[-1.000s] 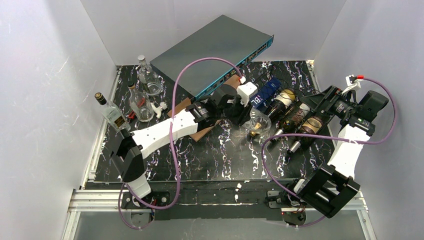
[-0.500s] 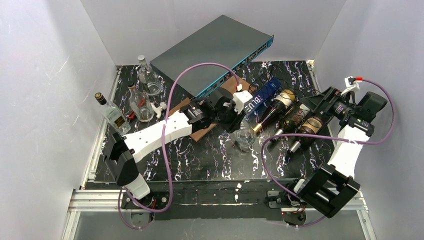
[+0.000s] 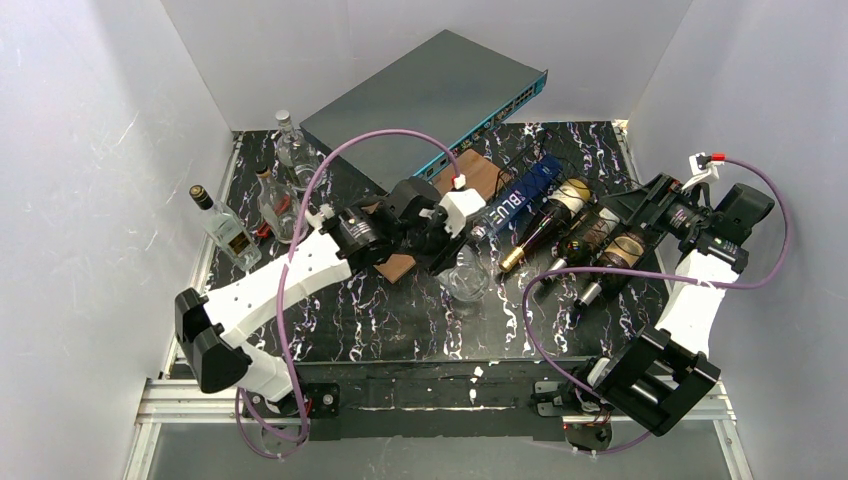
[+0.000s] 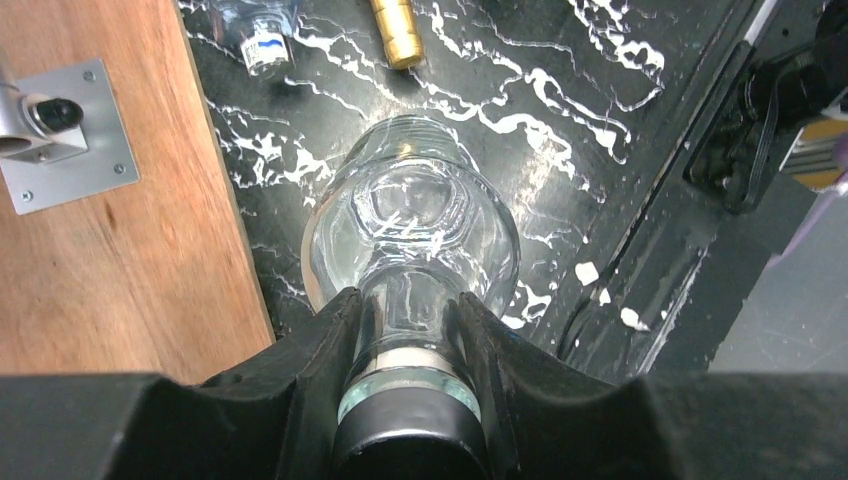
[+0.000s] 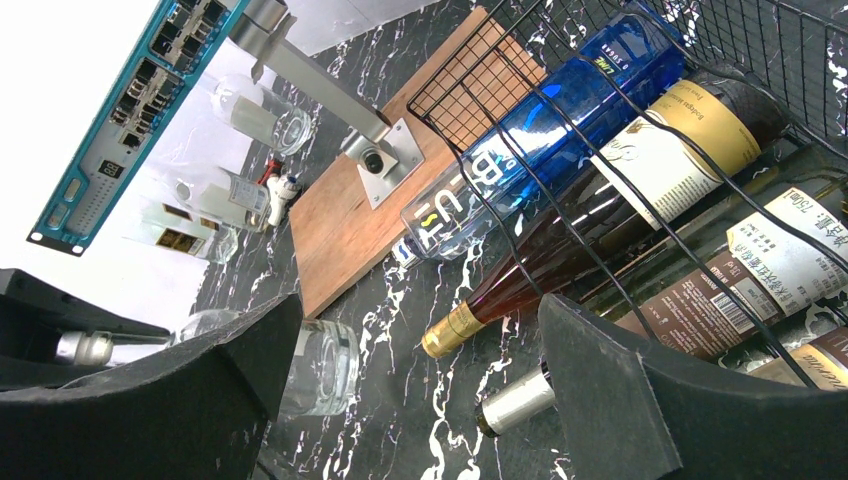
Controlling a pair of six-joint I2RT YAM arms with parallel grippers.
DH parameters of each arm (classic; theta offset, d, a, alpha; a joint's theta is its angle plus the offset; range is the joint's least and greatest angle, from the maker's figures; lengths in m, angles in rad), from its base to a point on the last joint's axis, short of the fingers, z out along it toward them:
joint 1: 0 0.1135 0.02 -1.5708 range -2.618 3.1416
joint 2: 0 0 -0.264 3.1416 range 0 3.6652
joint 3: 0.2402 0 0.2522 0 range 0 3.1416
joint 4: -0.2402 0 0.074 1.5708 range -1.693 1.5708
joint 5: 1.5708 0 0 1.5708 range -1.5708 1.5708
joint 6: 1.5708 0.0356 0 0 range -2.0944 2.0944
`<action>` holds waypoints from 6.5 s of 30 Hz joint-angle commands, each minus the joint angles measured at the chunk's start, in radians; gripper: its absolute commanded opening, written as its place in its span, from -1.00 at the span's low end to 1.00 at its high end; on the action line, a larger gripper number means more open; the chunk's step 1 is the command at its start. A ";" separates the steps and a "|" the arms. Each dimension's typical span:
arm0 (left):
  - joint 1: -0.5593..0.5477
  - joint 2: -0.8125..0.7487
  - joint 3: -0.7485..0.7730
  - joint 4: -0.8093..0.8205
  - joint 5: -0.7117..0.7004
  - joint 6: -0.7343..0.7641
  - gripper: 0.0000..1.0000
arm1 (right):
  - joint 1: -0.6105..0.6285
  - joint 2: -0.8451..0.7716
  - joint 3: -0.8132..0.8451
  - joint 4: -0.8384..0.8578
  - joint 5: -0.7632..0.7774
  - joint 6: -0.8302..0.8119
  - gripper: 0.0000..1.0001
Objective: Take the wine bottle off the wine rack
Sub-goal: Place the wine bottle at the center of the board, then pick up the wine bottle from the wine rack.
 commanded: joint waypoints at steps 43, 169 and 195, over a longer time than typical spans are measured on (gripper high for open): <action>0.359 -0.421 -0.183 -0.373 -0.266 -0.087 -1.00 | -0.005 0.017 -0.033 0.055 -0.031 -0.011 0.97; -0.014 -0.836 -0.904 0.457 0.133 -0.449 0.97 | -0.004 -0.067 -0.084 -0.181 0.012 -0.400 0.97; -0.335 -0.174 -0.583 0.651 -0.273 -0.305 0.97 | 0.001 -0.028 -0.139 -0.107 -0.121 -0.407 0.97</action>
